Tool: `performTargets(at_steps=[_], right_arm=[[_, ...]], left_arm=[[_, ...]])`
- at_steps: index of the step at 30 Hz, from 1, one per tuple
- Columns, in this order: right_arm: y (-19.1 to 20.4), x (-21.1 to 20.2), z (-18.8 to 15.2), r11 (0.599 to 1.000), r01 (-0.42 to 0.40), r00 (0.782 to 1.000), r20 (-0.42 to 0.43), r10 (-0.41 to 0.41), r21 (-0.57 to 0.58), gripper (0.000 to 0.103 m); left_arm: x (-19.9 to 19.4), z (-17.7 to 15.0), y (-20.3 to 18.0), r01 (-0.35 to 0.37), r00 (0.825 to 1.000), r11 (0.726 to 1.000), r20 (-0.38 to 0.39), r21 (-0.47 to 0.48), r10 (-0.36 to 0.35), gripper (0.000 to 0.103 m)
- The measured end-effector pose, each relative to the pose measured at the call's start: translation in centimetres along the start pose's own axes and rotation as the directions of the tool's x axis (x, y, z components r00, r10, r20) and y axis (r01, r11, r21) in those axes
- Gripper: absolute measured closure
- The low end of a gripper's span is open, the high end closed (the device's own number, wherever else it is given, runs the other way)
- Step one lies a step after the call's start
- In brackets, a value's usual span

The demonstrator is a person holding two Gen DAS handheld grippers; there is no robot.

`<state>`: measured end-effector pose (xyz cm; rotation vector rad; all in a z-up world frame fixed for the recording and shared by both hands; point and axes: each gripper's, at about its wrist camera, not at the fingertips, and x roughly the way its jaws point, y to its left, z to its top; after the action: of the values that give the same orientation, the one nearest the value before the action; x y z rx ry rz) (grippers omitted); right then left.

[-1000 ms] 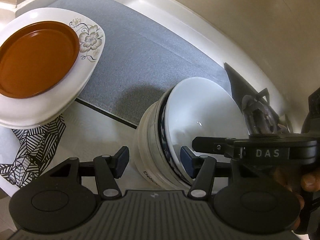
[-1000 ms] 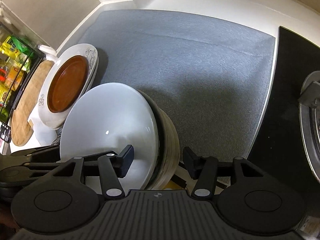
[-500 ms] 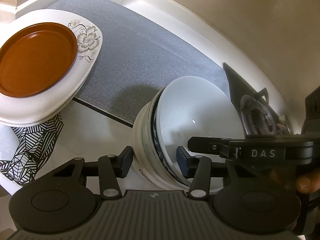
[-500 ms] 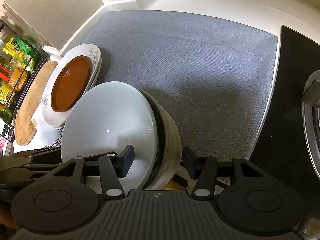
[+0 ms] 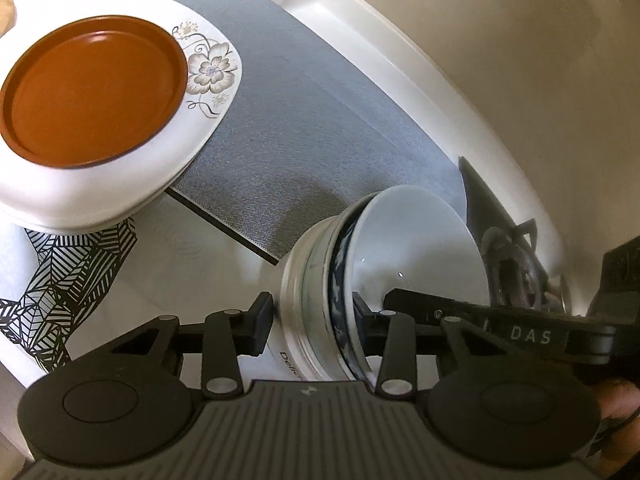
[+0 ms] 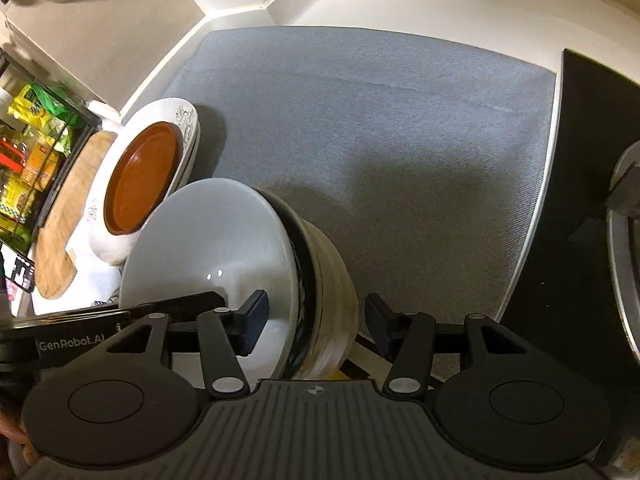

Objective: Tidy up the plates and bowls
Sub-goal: 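Close both grippers on the bowl stack rim and lift it, then carry the bowl stack with both grippers toward the terracotta plate stack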

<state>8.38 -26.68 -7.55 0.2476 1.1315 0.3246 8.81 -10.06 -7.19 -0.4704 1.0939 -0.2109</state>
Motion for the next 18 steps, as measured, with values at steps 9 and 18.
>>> performTargets(at_steps=[9, 18], right_arm=[[-0.3, -0.6, -1.0, 1.000, -0.010, 0.999, 0.048, 0.010, -0.001, 0.061], [-0.9, -1.5, -2.0, 0.999, -0.012, 0.995, 0.097, 0.007, 0.053, 0.065]], left_arm=[[-0.3, -0.2, -1.5, -0.050, 0.999, 0.997, 0.022, 0.067, 0.049, 0.065], [-0.4, -0.1, -1.5, -0.042, 0.999, 0.996, 0.017, 0.073, 0.041, 0.067]])
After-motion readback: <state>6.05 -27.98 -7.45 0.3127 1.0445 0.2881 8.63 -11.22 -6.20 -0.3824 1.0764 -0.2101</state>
